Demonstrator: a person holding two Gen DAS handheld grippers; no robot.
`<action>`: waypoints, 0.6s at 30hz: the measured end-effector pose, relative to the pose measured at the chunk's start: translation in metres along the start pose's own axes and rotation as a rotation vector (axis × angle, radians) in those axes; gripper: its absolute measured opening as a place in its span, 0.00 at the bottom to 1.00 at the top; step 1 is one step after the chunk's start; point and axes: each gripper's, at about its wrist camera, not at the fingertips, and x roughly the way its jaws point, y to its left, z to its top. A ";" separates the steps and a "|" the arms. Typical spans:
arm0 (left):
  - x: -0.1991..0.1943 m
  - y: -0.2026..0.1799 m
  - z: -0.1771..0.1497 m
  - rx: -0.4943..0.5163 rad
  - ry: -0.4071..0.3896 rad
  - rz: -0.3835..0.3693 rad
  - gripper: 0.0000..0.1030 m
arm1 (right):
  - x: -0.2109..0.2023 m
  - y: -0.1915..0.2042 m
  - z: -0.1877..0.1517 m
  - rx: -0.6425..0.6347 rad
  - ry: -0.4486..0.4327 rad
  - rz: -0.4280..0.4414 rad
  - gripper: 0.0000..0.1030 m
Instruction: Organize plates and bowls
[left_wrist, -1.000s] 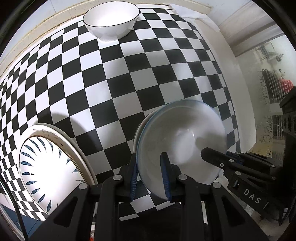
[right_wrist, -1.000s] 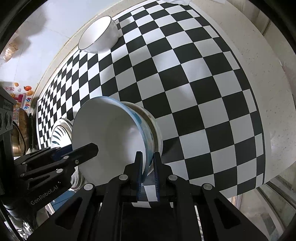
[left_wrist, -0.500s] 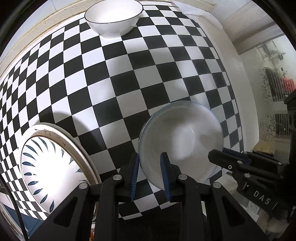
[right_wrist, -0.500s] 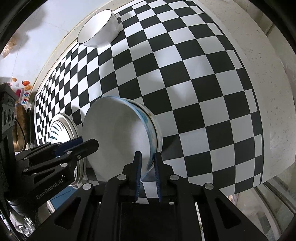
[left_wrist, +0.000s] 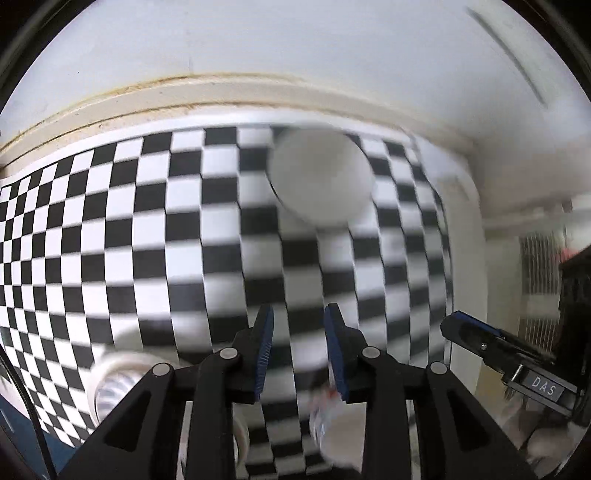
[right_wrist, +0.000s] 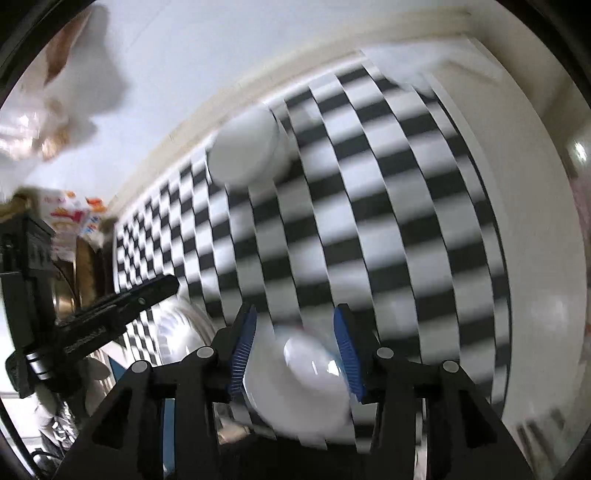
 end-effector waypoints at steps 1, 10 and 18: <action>0.006 0.004 0.014 -0.017 0.001 0.003 0.25 | 0.006 0.004 0.016 0.003 -0.011 0.008 0.45; 0.079 0.024 0.095 -0.081 0.093 -0.011 0.24 | 0.093 0.018 0.144 0.023 0.055 -0.004 0.45; 0.090 0.010 0.098 -0.031 0.081 0.034 0.19 | 0.130 0.018 0.167 -0.023 0.106 -0.057 0.12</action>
